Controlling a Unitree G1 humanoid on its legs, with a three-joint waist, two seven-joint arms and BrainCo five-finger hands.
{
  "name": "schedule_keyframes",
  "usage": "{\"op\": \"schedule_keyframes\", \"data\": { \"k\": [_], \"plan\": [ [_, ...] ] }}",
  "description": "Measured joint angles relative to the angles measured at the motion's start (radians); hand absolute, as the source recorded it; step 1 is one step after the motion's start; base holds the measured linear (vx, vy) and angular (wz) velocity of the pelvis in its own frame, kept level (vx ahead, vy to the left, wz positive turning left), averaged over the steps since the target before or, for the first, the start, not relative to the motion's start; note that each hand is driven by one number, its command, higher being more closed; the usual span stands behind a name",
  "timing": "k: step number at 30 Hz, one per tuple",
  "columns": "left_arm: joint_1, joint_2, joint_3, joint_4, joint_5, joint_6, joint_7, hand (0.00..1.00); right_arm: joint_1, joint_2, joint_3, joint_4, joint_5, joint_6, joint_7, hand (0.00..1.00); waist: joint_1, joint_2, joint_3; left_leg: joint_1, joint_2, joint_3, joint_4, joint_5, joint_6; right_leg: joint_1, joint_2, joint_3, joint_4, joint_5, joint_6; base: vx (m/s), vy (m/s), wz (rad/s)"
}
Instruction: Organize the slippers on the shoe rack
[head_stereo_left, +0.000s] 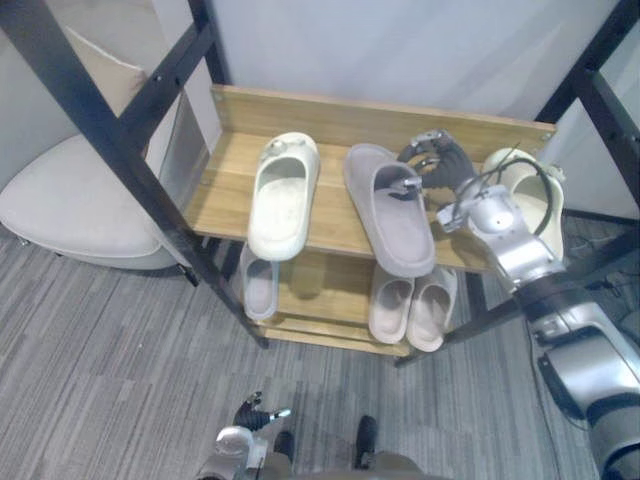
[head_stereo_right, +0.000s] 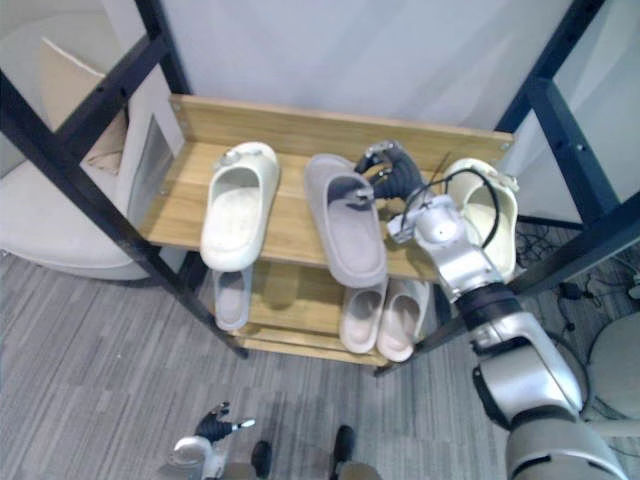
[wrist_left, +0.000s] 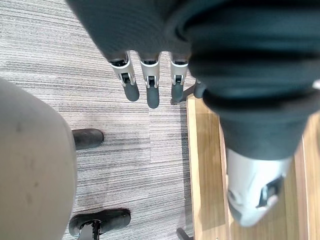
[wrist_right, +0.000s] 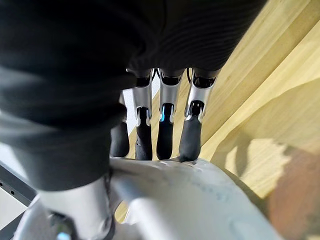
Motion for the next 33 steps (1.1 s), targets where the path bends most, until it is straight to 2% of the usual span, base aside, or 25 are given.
{"op": "schedule_keyframes", "data": {
  "k": [5, 7, 11, 15, 20, 25, 29, 32, 33],
  "plan": [
    [0.001, 0.001, 0.017, 0.0, 0.003, 0.002, -0.001, 0.0, 0.21, 0.004, -0.143, -0.225, -0.005, -0.001, -0.001, 1.0, -0.003, -0.003, 0.002, 0.004, 0.003, 0.001, 0.0, 0.0, 0.0, 0.004, 0.002, 0.0, 0.002, -0.002, 0.0, 0.0, 0.0, 0.0],
    [0.003, 0.001, 0.017, 0.0, 0.003, 0.002, 0.0, 0.0, 0.251, 0.005, -0.16, -0.267, -0.007, -0.002, -0.004, 1.0, -0.005, -0.003, 0.002, 0.006, 0.003, 0.001, 0.0, 0.0, 0.0, 0.006, 0.002, 0.0, 0.002, -0.003, 0.0, 0.0, 0.0, 0.0],
    [0.007, 0.003, 0.018, 0.01, 0.009, 0.006, -0.002, 0.0, 0.38, 0.08, -0.263, -0.418, -0.043, -0.002, -0.021, 1.0, -0.019, -0.001, 0.001, 0.022, 0.007, 0.0, 0.0, -0.002, 0.002, 0.026, 0.001, 0.001, 0.006, -0.011, 0.002, -0.02, -0.004, 0.0],
    [0.006, 0.004, 0.018, 0.019, 0.022, 0.006, -0.003, 0.0, 0.429, 0.151, -0.308, -0.557, -0.043, -0.031, -0.032, 1.0, -0.025, 0.0, 0.0, 0.025, 0.009, -0.001, 0.0, -0.002, 0.002, 0.025, 0.0, 0.001, 0.013, -0.013, 0.002, -0.01, 0.0, 0.0],
    [0.006, 0.004, 0.018, 0.022, 0.031, 0.006, -0.004, 0.0, 0.482, 0.21, -0.306, -0.682, -0.04, -0.081, -0.027, 1.0, -0.025, 0.003, -0.003, 0.04, 0.006, 0.006, 0.001, -0.002, 0.003, 0.027, -0.003, 0.01, 0.023, -0.013, 0.002, -0.01, 0.005, -0.03],
    [0.007, 0.002, 0.018, 0.044, 0.044, 0.006, -0.005, 0.0, 0.557, 0.21, -0.296, -0.713, -0.032, -0.09, 0.013, 1.0, -0.024, 0.014, -0.019, 0.044, 0.006, 0.01, 0.001, -0.002, 0.003, 0.027, -0.003, 0.014, 0.025, -0.013, 0.002, -0.01, 0.002, -0.02],
    [0.008, -0.003, 0.017, 0.06, 0.049, 0.005, -0.007, 0.0, 0.669, 0.19, -0.207, -0.76, -0.021, -0.092, 0.068, 1.0, -0.025, 0.032, -0.029, 0.055, 0.006, 0.012, 0.001, -0.002, 0.003, 0.031, -0.004, 0.015, 0.039, -0.02, 0.002, -0.01, -0.002, 0.0],
    [0.006, -0.002, 0.015, 0.061, 0.053, 0.0, -0.008, 0.0, 0.717, 0.169, -0.117, -0.761, -0.022, -0.094, 0.097, 1.0, -0.022, 0.032, -0.025, 0.05, 0.001, 0.012, 0.008, -0.002, 0.003, -0.028, -0.019, 0.02, 0.18, -0.09, -0.001, -0.08, -0.014, 0.05],
    [-0.003, 0.003, 0.013, 0.063, 0.053, 0.0, -0.008, 0.0, 0.723, 0.15, -0.072, -0.761, -0.022, -0.097, 0.105, 1.0, -0.023, 0.018, -0.011, 0.025, -0.019, 0.013, 0.043, -0.01, 0.007, -0.092, -0.048, 0.025, 0.307, -0.15, 0.0, -0.07, -0.013, 0.15]
  ]
}}
